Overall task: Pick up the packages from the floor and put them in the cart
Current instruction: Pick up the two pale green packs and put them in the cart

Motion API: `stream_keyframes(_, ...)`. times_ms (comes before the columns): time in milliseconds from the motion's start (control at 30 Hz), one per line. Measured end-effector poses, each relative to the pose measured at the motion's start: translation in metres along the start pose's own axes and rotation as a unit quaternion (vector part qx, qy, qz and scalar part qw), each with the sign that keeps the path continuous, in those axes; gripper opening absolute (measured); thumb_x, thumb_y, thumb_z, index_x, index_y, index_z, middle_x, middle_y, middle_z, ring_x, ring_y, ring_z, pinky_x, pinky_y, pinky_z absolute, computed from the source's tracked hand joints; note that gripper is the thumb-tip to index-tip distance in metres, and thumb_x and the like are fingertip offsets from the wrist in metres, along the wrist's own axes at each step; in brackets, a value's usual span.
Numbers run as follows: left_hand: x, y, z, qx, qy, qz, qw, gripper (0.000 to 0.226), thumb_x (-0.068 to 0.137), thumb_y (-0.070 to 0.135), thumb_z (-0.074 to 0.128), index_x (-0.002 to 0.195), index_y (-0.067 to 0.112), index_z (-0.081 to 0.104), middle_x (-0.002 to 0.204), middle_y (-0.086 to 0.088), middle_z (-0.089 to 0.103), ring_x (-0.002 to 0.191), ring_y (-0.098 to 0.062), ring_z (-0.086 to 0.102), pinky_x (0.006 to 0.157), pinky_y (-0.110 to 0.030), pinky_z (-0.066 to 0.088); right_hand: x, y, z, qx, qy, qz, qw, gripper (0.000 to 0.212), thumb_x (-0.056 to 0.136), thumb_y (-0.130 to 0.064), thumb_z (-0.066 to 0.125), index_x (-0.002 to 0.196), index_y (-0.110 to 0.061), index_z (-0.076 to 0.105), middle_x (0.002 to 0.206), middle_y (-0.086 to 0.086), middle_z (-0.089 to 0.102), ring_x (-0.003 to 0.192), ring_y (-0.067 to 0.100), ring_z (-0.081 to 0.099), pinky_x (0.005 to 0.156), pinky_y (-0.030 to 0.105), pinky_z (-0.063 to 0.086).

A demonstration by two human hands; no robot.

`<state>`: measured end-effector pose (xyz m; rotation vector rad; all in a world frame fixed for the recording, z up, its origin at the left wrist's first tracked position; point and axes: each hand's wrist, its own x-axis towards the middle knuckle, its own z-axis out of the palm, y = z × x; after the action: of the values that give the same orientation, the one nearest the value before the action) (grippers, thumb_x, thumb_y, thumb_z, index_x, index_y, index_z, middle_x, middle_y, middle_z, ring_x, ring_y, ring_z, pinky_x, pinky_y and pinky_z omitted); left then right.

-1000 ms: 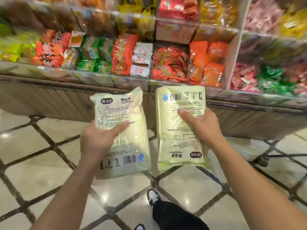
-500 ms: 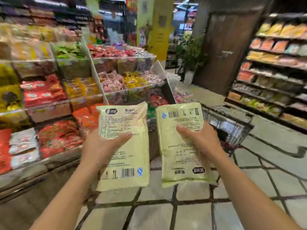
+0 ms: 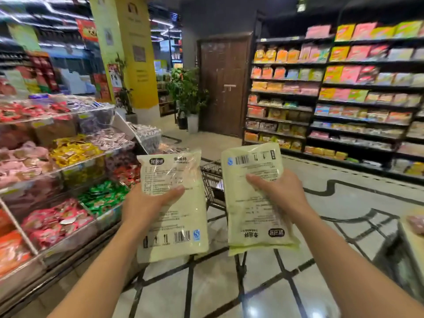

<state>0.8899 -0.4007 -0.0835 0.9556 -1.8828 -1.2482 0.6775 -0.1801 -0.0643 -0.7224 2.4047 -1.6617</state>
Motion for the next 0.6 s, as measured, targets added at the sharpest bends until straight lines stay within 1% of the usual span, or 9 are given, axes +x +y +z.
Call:
stream_keyframes(33,0.008,0.007,0.021,-0.003,-0.008,0.002,1.0,0.039,0.065,0.054,0.091,0.094,0.036,0.073,0.084,0.023,0.069,0.082,-0.003,0.065,0.073,-0.027,0.047,0.014,0.006,-0.012,0.002,0.008,0.004,1.0,0.061,0.052,-0.076,0.082,0.1,-0.039,0.075,0.089,-0.015,0.081,0.083,0.012,0.08,0.08,0.048,0.065)
stream_keyframes(100,0.026,0.017,0.06,-0.011,-0.031,0.014,0.999,0.036,0.067,0.051,0.09,0.095,0.035,0.072,0.083,0.025,0.068,0.078,0.006,0.061,0.065,-0.017,0.042,0.043,0.02,-0.033,0.0,0.019,0.014,1.0,0.058,0.057,-0.072,0.085,0.102,-0.037,0.074,0.089,-0.015,0.081,0.082,0.011,0.08,0.08,0.047,0.066)
stream_keyframes(167,0.045,0.023,0.097,-0.013,-0.045,0.028,0.999,0.04,0.064,0.053,0.091,0.096,0.034,0.074,0.083,0.023,0.071,0.08,0.007,0.064,0.064,-0.017,0.042,0.071,0.033,-0.048,-0.004,0.03,0.018,0.999,0.047,0.066,-0.064,0.088,0.102,-0.037,0.074,0.089,-0.014,0.081,0.082,0.01,0.079,0.079,0.046,0.066)
stream_keyframes(267,0.081,0.026,0.146,-0.017,-0.061,0.017,0.998,0.042,0.064,0.05,0.092,0.098,0.033,0.074,0.085,0.018,0.075,0.081,0.001,0.069,0.064,-0.022,0.045,0.116,0.053,-0.061,-0.014,0.037,0.015,0.999,0.038,0.073,-0.056,0.089,0.102,-0.037,0.073,0.09,-0.014,0.081,0.082,0.007,0.078,0.078,0.043,0.067)
stream_keyframes(333,0.107,0.025,0.175,-0.021,-0.068,0.016,0.997,0.046,0.06,0.054,0.092,0.097,0.033,0.073,0.088,0.015,0.076,0.084,-0.004,0.071,0.068,-0.025,0.048,0.147,0.066,-0.063,-0.012,0.037,0.019,0.999,0.036,0.074,-0.053,0.089,0.101,-0.037,0.073,0.091,-0.012,0.081,0.081,0.007,0.079,0.076,0.042,0.067)
stream_keyframes(400,0.136,0.024,0.204,-0.021,-0.08,0.014,0.997,0.056,0.053,0.058,0.09,0.099,0.03,0.073,0.092,0.011,0.078,0.087,-0.01,0.074,0.078,-0.032,0.055,0.18,0.081,-0.063,-0.012,0.041,0.027,0.999,0.035,0.074,-0.052,0.089,0.1,-0.036,0.073,0.09,-0.011,0.081,0.081,0.008,0.079,0.076,0.041,0.067)
stream_keyframes(467,0.171,0.02,0.232,-0.031,-0.083,0.002,0.996,0.068,0.046,0.062,0.089,0.102,0.028,0.073,0.096,0.007,0.079,0.089,-0.017,0.076,0.088,-0.043,0.059,0.215,0.095,-0.061,-0.011,0.045,0.029,0.998,0.035,0.075,-0.052,0.089,0.101,-0.036,0.072,0.091,-0.01,0.081,0.081,0.008,0.079,0.076,0.042,0.067)
stream_keyframes(533,0.208,0.018,0.259,-0.04,-0.084,-0.014,0.996,0.082,0.038,0.068,0.09,0.106,0.026,0.073,0.097,0.005,0.079,0.09,-0.02,0.076,0.091,-0.049,0.059,0.253,0.107,-0.059,-0.009,0.053,0.035,0.998,0.038,0.075,-0.051,0.089,0.105,-0.034,0.072,0.092,-0.01,0.081,0.08,0.009,0.079,0.075,0.043,0.067)
stream_keyframes(600,0.246,0.019,0.285,-0.047,-0.084,-0.039,0.995,0.096,0.03,0.077,0.091,0.109,0.026,0.072,0.098,0.005,0.08,0.091,-0.022,0.077,0.092,-0.052,0.059,0.292,0.118,-0.059,-0.016,0.057,0.05,0.997,0.042,0.074,-0.053,0.089,0.107,-0.033,0.071,0.092,-0.009,0.081,0.079,0.009,0.08,0.075,0.044,0.067)
